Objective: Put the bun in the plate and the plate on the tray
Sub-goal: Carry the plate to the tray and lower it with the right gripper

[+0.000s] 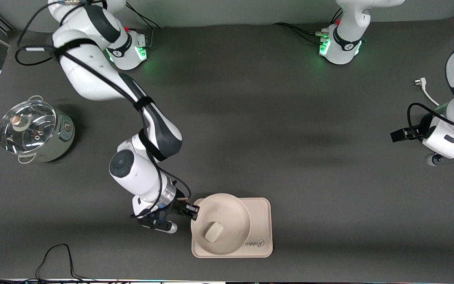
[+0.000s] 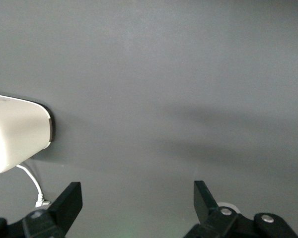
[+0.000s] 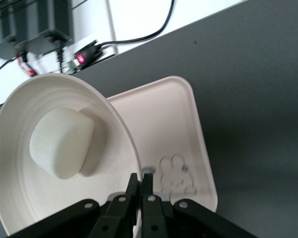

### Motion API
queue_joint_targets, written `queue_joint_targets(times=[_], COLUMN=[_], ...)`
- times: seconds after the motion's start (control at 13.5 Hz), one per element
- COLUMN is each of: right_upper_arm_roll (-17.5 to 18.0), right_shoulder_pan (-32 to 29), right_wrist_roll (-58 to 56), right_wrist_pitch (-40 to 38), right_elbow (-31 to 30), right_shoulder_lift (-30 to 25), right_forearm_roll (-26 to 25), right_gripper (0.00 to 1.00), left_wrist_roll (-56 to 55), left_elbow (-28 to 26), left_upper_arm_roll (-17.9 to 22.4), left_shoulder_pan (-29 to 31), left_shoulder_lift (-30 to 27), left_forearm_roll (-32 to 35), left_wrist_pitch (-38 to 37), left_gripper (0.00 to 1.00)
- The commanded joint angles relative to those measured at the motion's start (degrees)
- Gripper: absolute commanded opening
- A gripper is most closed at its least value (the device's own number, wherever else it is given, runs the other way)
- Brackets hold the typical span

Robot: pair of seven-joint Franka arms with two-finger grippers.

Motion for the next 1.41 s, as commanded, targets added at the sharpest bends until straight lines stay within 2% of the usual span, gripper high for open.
queue_joint_targets(times=[0.0,0.45,0.59,0.67,0.82,0.97,1.11,1.34], right_upper_arm_roll=[-0.47,0.06,0.15,-0.03,-1.87,-2.31,-1.97,-2.31], right_shoulder_pan=[1.05,1.31,1.58,1.84,3.6,3.34,1.94,0.18], right_wrist_roll=[-1.99,-1.03,-0.85,-1.29,-1.03,-1.46,-3.39,-8.32], right_wrist_pitch=[5.11,7.05,8.01,8.11,4.53,-5.64,-12.86,-24.21], right_elbow=[6.06,6.6,6.51,6.51,6.25,6.59,5.81,-2.77], right_shoulder_lift=[7.64,11.43,11.53,11.35,8.9,5.66,-1.01,-12.43], right_forearm_roll=[1.19,1.45,1.54,1.19,-2.05,-3.99,-6.36,-5.76], right_gripper=[0.0,0.0,0.38,0.99,1.0,1.0,1.0,1.0], left_wrist_roll=[1.2,1.2,1.2,1.2,1.2,1.37,1.64,1.64], left_elbow=[0.69,0.69,0.6,0.6,0.34,-0.19,-0.45,0.16], left_upper_arm_roll=[1.03,1.81,1.99,2.08,5.24,5.33,5.33,5.42], left_shoulder_pan=[-1.02,-3.04,-3.13,-3.65,-5.59,-5.15,-4.8,-4.8], left_shoulder_lift=[-0.08,-0.17,0.18,0.7,0.36,-0.78,-1.4,-1.05], left_forearm_roll=[-0.53,-0.7,-0.88,-1.58,-2.37,-2.37,-2.37,-3.77], left_wrist_pitch=[-0.27,-0.72,0.95,1.39,0.52,0.17,1.13,2.44], left_gripper=[1.0,1.0,1.0,1.0,1.0,1.0,1.0,1.0])
